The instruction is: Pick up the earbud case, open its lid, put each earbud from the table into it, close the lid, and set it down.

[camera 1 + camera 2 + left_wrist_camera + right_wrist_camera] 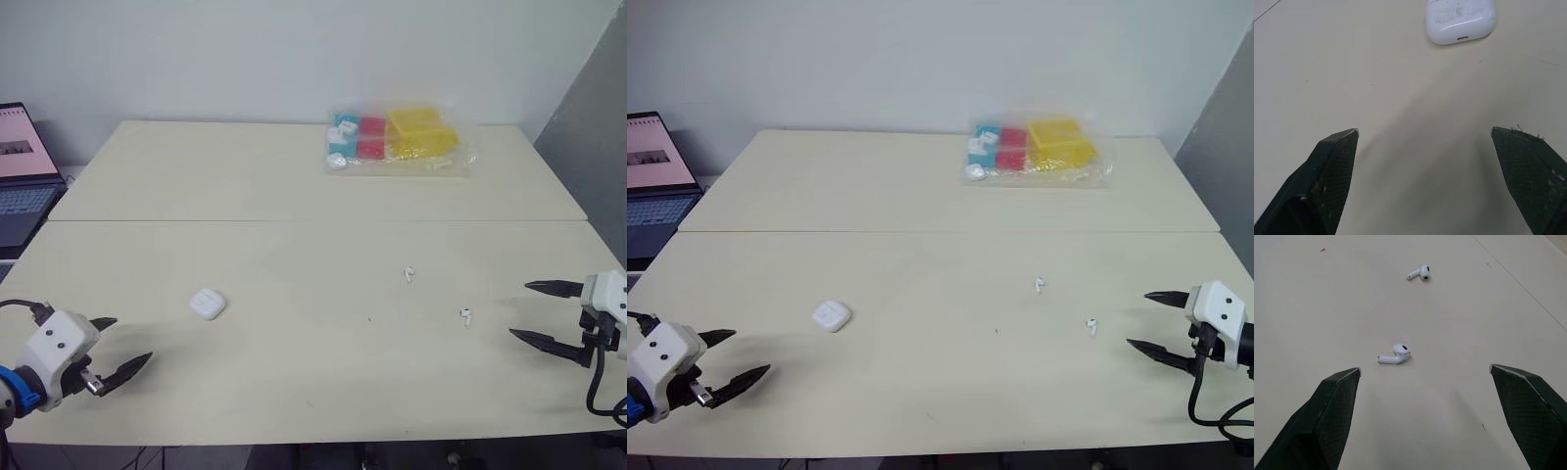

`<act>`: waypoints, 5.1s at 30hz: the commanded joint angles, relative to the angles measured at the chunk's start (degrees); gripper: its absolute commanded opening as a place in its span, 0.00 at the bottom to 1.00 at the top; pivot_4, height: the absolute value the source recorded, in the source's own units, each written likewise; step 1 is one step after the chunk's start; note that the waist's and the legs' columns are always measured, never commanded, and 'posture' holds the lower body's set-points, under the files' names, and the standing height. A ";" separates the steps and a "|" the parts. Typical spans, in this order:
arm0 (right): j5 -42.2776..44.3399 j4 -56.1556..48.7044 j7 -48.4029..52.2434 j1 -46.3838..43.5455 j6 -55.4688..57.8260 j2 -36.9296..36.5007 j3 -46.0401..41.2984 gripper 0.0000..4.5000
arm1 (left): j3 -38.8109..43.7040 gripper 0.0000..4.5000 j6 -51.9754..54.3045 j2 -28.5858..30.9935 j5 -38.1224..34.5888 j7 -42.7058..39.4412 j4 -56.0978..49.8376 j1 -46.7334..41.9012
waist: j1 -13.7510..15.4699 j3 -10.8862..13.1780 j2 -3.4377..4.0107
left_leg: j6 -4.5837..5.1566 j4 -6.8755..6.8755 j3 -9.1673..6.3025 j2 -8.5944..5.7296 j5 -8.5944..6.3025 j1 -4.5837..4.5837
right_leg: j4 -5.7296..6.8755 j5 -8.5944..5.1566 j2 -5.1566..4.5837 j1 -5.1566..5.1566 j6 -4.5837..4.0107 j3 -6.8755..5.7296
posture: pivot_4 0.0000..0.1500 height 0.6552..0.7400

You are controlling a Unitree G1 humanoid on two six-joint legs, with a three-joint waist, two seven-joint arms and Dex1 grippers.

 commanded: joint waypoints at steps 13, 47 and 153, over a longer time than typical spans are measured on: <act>0.40 0.04 0.42 -0.78 -0.62 -0.12 0.16 0.99 | 4.88 1.00 -1.33 0.22 -5.38 -5.09 1.11 -1.81 | 0.00 0.00 0.00 | 0.00 0.03 -0.01 -0.01 0.00 0.00 | 0.02 0.00 0.03 0.00 0.00 -0.02 | 1.00 1.00; 17.35 -20.85 -0.76 -15.17 24.01 -2.42 9.68 0.99 | -4.51 1.00 16.72 -2.78 -9.15 0.19 -6.40 -10.50 | -0.06 0.00 0.01 | -0.01 0.19 -0.07 0.02 0.00 0.00 | 0.15 0.07 0.15 0.02 0.03 0.00 | 1.00 1.00; 57.26 -11.54 -53.64 -40.14 75.92 30.41 20.32 0.17 | -45.59 0.63 -35.91 -23.80 6.93 -4.91 8.90 -46.79 | -0.29 -0.08 -0.21 | 0.02 0.30 -0.08 0.12 0.01 -0.24 | 0.01 0.32 0.73 -0.04 0.06 0.15 | 1.00 1.00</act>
